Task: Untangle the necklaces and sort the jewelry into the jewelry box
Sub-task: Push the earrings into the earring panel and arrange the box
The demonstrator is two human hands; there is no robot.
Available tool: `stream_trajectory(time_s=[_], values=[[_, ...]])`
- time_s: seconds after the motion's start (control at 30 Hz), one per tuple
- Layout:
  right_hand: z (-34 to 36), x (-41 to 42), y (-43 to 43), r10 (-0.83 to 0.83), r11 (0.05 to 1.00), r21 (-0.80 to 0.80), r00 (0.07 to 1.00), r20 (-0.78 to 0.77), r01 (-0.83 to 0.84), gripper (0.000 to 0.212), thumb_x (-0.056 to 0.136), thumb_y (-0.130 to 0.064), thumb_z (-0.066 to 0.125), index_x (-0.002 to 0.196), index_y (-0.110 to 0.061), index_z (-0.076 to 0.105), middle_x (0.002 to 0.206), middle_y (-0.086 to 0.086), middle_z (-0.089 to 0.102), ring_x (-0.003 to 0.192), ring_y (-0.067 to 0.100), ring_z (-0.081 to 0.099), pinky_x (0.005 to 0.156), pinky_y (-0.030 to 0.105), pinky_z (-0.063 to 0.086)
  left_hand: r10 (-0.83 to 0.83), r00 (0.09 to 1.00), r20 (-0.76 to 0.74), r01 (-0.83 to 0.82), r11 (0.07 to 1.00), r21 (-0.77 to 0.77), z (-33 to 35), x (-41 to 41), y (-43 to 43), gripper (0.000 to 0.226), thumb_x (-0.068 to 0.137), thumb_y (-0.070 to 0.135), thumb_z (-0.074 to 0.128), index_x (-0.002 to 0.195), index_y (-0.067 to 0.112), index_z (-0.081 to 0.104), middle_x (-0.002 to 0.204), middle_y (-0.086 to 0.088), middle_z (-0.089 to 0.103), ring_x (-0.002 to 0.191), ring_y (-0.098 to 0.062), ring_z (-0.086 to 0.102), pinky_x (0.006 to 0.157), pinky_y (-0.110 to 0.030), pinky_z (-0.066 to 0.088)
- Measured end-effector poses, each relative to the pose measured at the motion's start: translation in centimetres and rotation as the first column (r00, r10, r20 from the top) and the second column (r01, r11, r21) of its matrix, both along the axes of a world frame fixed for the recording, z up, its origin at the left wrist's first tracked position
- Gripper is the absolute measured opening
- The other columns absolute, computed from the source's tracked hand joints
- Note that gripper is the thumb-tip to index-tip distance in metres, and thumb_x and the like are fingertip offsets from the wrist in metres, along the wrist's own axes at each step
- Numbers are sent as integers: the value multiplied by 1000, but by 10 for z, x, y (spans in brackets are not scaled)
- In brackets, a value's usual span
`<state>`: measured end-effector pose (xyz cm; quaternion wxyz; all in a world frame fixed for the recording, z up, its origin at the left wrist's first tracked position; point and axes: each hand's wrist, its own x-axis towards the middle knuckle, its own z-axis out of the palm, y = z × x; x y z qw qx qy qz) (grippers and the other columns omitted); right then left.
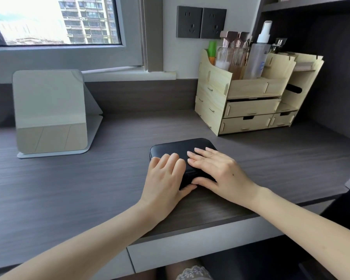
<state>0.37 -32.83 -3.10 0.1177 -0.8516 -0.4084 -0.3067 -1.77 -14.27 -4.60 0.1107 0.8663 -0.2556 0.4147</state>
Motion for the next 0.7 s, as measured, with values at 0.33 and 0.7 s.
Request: stream_trajectory(time_s=[0.33,0.7], values=[[37,10,-16,-395,917,-293,725,-564,272,112,68,-62,70,146,-43,-9,158,5,-5,146,20,2,118,39,1,-20,991,-131,19,1000,-2,7,-5,8,57,59,45,83,86,14,43,89,-4,54,86,-20,43,80,-31,31],[14,2,-16,-142,938,121,679,-721,325,99,66,-38,82,145,-38,24,146,-6,41,135,14,35,108,24,29,48,818,-573,-252,926,-282,7,-28,35,87,70,42,77,139,22,28,119,1,58,107,-19,52,75,-21,34]])
